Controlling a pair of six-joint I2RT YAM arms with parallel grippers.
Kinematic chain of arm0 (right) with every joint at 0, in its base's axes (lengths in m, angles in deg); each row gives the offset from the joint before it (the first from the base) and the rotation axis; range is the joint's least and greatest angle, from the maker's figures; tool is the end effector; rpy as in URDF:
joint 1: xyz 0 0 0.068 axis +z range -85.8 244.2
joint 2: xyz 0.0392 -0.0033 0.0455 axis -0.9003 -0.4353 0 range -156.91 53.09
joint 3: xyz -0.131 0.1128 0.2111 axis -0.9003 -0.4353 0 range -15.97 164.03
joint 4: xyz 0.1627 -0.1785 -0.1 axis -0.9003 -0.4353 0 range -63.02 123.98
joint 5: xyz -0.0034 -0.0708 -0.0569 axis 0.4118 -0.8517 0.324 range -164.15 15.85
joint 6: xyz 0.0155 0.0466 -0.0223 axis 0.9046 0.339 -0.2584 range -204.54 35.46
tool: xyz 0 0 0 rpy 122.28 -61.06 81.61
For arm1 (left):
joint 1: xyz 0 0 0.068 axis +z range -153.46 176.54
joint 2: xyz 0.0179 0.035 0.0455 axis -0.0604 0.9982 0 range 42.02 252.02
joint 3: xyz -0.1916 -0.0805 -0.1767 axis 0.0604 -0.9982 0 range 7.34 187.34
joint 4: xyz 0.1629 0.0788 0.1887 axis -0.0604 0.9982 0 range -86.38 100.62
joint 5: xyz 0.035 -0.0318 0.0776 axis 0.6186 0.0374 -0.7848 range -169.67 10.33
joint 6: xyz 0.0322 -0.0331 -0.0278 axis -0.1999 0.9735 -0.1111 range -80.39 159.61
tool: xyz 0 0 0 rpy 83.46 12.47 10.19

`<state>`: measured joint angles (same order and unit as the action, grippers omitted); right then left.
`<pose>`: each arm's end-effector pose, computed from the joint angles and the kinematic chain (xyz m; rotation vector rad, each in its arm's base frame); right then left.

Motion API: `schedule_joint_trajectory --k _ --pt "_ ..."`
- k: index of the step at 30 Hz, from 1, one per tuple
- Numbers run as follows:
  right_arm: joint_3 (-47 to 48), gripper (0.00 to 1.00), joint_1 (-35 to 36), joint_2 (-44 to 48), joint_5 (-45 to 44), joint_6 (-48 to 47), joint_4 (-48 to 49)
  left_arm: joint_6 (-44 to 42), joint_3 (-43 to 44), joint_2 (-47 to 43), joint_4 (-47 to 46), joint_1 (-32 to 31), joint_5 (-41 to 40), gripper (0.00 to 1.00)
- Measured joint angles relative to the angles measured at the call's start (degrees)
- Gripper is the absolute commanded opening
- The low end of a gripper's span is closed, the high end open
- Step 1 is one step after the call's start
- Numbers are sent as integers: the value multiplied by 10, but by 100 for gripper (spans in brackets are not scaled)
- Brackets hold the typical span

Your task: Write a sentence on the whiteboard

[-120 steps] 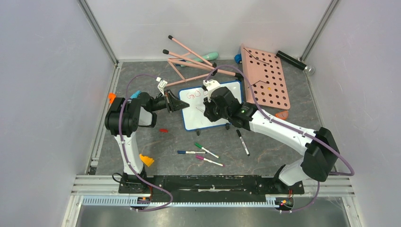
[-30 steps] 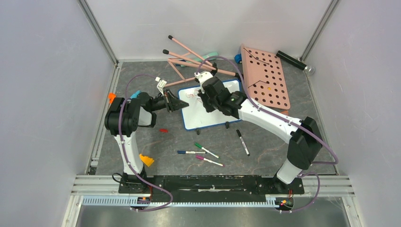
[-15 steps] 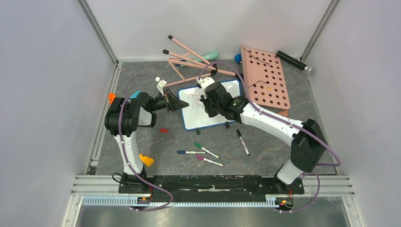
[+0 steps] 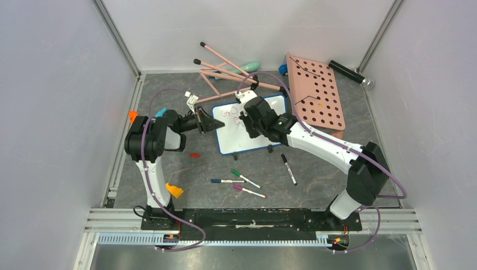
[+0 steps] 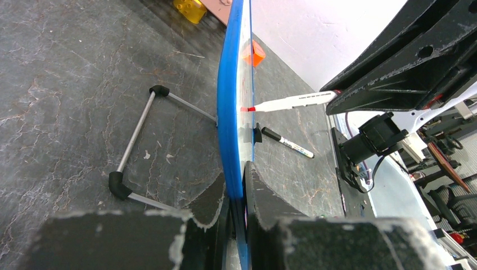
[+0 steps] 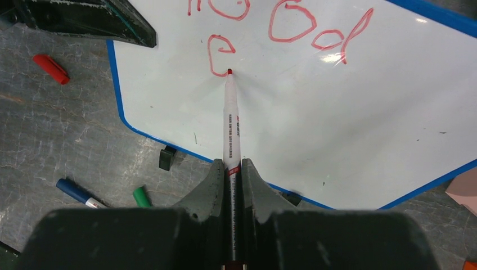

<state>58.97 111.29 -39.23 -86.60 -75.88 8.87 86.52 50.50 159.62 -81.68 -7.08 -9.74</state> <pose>0.2525 0.2603 0.2879 -0.6530 2.2093 0.2517 0.3477 -0.0554 0.1437 0.5476 1.6282 -1.5063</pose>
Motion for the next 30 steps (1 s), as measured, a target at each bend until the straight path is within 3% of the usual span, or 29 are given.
schedule_joint_trajectory --k 30 --pt "21 0 -16 5 -18 -12 0 0 0 0 0 0 1 2"
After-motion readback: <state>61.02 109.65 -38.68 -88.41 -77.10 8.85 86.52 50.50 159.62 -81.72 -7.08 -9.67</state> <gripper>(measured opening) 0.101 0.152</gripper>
